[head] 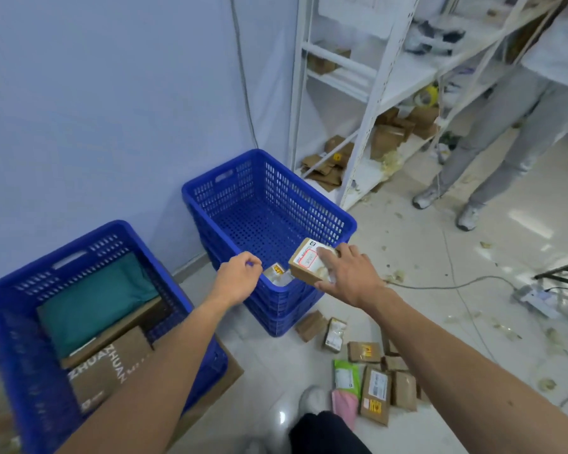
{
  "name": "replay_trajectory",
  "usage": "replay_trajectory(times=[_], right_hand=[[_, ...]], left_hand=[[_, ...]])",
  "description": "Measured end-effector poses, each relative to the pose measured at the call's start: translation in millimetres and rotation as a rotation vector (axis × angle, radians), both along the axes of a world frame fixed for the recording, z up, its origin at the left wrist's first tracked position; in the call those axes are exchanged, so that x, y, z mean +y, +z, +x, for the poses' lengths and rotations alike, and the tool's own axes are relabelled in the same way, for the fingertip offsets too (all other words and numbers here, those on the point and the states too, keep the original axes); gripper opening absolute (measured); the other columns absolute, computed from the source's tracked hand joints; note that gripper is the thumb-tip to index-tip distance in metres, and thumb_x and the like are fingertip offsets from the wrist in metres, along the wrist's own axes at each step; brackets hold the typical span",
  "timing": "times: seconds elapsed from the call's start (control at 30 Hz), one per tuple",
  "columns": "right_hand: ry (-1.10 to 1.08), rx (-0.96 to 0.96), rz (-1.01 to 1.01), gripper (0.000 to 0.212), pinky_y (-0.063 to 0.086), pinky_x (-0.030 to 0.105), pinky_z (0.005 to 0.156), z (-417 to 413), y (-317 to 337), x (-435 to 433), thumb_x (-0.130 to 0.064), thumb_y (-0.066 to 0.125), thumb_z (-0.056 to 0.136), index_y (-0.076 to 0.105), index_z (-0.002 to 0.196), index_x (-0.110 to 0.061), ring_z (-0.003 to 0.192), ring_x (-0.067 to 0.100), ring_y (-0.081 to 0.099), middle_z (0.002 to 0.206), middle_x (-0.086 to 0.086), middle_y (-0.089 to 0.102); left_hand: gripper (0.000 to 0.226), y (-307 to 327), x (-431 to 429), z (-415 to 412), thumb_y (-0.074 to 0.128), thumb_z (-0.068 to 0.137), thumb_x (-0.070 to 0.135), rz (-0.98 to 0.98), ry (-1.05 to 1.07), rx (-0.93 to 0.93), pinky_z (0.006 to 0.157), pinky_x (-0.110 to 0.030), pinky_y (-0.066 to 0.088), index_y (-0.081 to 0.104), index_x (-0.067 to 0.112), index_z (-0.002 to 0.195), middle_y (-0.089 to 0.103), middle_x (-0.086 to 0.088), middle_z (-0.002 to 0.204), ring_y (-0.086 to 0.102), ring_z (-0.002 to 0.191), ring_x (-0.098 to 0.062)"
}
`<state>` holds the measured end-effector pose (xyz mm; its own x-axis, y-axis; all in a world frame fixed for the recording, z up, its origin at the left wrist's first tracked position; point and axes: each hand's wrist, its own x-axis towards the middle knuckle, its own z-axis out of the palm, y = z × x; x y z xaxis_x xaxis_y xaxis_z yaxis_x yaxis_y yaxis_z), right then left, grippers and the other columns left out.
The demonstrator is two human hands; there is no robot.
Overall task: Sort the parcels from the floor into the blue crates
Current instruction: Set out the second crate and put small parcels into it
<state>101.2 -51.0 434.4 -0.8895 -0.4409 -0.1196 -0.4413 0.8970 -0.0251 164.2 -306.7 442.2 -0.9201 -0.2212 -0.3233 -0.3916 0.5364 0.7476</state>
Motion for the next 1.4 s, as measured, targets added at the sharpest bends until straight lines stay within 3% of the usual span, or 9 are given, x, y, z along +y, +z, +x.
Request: replay_trajectory(times=[0.23,0.37,0.57,0.73,0.8,0.9,1.0,1.2,1.4], right_hand=[[0.077,-0.071,0.011,0.081,0.035,0.056,0.104,-65,-20,-40,-0.071,0.052,0.083,0.023,0.150,-0.035,0.124,0.029,0.037,0.137,0.004,0.036],[0.103,-0.160,0.005,0.091,0.042,0.055,0.100,-120,-44,-57,-0.062,0.067,0.077,0.021,0.151,-0.035,0.124,0.030,0.038,0.138,0.003,0.033],[0.173,-0.275,0.080,0.111,0.040,0.058,0.102,-201,-88,-76,-0.059,0.075,0.068,0.013,0.152,-0.019,0.128,0.032,0.033,0.140,0.009,0.023],[0.247,-0.385,0.125,0.093,0.047,0.054,0.094,-251,-131,-89,-0.056,0.080,0.066,0.032,0.135,-0.017,0.124,0.032,0.037,0.136,0.012,0.024],[0.270,-0.419,0.142,0.094,0.048,0.054,0.093,-264,-151,-95,-0.053,0.082,0.067,0.030,0.138,-0.020,0.126,0.033,0.035,0.139,0.011,0.022],[0.286,-0.432,0.175,0.096,0.051,0.052,0.091,-282,-183,-104,-0.044,0.083,0.071,0.024,0.143,-0.025,0.127,0.033,0.034,0.139,0.009,0.021],[0.327,-0.447,0.233,0.095,0.053,0.049,0.086,-291,-222,-114,-0.040,0.083,0.074,0.022,0.145,-0.027,0.130,0.032,0.033,0.141,0.009,0.022],[0.402,-0.471,0.341,0.089,0.054,0.047,0.083,-293,-301,-149,-0.031,0.076,0.082,0.018,0.149,-0.028,0.139,0.033,0.025,0.151,0.009,0.017],[0.517,-0.569,0.503,0.093,0.046,0.046,0.103,-281,-358,-176,-0.032,0.068,0.093,0.000,0.157,-0.030,0.150,0.030,0.004,0.163,0.008,-0.006]], left_hand=[[0.012,-23,-27,-37,0.050,0.096,0.038,-0.026,0.025,-0.047,0.071,-0.032,0.054,0.062,0.036,0.096,0.070,0.006,0.096,0.068,0.082,-0.011],[0.016,-43,-36,-82,0.050,0.097,0.039,-0.054,0.052,-0.078,0.086,-0.038,0.055,0.063,0.035,0.105,0.070,0.007,0.102,0.067,0.093,-0.013],[0.018,-73,-38,-155,0.048,0.100,0.036,-0.091,0.125,-0.140,0.079,-0.031,0.049,0.063,0.032,0.108,0.067,0.007,0.104,0.063,0.092,-0.012],[0.019,-106,-46,-193,0.047,0.102,0.033,-0.114,0.158,-0.185,0.078,-0.031,0.049,0.064,0.029,0.110,0.066,0.008,0.100,0.064,0.091,-0.013],[0.023,-123,-51,-202,0.046,0.103,0.031,-0.152,0.137,-0.195,0.083,-0.034,0.052,0.067,0.028,0.111,0.069,0.007,0.101,0.065,0.092,-0.015],[0.025,-151,-60,-218,0.046,0.103,0.028,-0.239,0.053,-0.167,0.074,-0.032,0.051,0.070,0.029,0.107,0.073,0.007,0.102,0.067,0.082,-0.013],[0.027,-186,-67,-232,0.049,0.102,0.028,-0.348,-0.043,-0.121,0.085,-0.036,0.054,0.073,0.025,0.113,0.071,0.004,0.113,0.067,0.098,-0.016],[0.027,-256,-84,-248,0.050,0.100,0.030,-0.540,-0.140,0.013,0.090,-0.037,0.048,0.074,0.017,0.104,0.072,-0.002,0.091,0.066,0.083,-0.023],[0.034,-289,-85,-249,0.039,0.100,0.039,-0.678,-0.077,0.113,0.086,-0.033,0.040,0.065,0.024,0.084,0.057,0.006,0.067,0.053,0.064,-0.017]])
